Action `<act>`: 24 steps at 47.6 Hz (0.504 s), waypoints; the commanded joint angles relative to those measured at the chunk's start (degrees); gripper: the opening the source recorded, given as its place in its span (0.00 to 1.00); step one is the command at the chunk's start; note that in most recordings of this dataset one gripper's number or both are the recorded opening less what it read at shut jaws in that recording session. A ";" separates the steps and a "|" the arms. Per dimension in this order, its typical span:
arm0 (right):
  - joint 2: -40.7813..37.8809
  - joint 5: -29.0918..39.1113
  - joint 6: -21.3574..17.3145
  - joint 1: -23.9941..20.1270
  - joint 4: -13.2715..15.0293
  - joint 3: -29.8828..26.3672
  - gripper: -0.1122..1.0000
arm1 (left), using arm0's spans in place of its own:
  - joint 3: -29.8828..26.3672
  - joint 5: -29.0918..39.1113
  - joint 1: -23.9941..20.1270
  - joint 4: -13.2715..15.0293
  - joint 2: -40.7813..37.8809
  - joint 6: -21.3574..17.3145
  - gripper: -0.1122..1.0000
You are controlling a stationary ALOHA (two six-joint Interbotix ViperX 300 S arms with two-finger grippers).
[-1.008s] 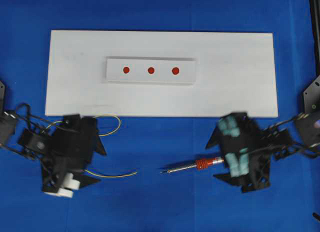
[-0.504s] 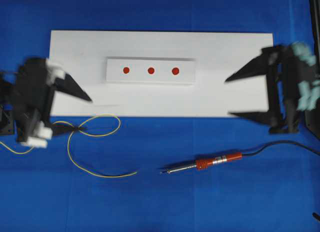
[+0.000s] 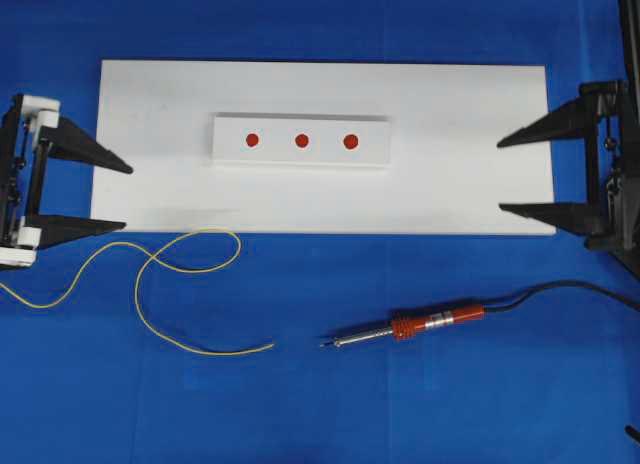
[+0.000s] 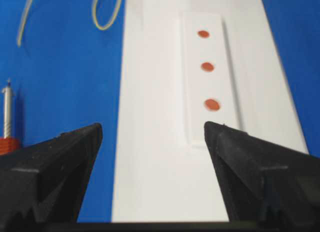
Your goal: Touch the tip of the soldering iron to the tip of the solder at the mark.
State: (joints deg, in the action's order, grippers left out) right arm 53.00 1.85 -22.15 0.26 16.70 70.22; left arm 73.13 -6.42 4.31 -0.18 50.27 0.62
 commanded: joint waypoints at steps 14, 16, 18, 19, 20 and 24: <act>-4.83 -8.96 -0.09 1.85 -5.10 5.45 0.76 | 6.50 -4.31 -0.18 -0.09 4.31 0.26 0.75; -5.36 -9.40 -0.09 1.93 -5.36 5.45 0.75 | 6.68 -4.31 -0.26 -0.09 4.75 0.26 0.75; -5.80 -9.76 -0.09 1.85 -5.36 5.45 0.75 | 6.77 -4.22 -0.18 -0.09 5.27 0.26 0.75; -5.98 -9.84 -0.09 1.85 -5.36 5.45 0.74 | 6.68 -4.13 -0.18 -0.09 5.45 0.18 0.75; -6.15 -9.93 -0.09 1.93 -5.45 5.54 0.74 | 6.77 -4.04 -0.18 -0.09 5.62 0.18 0.75; -6.24 -10.02 -0.09 1.85 -5.45 5.54 0.74 | 6.68 -3.25 -0.26 -0.09 6.33 0.18 0.75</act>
State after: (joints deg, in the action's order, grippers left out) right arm 47.20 -7.38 -22.24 2.02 11.43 76.38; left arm 80.42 -9.76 4.22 -0.18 56.51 0.79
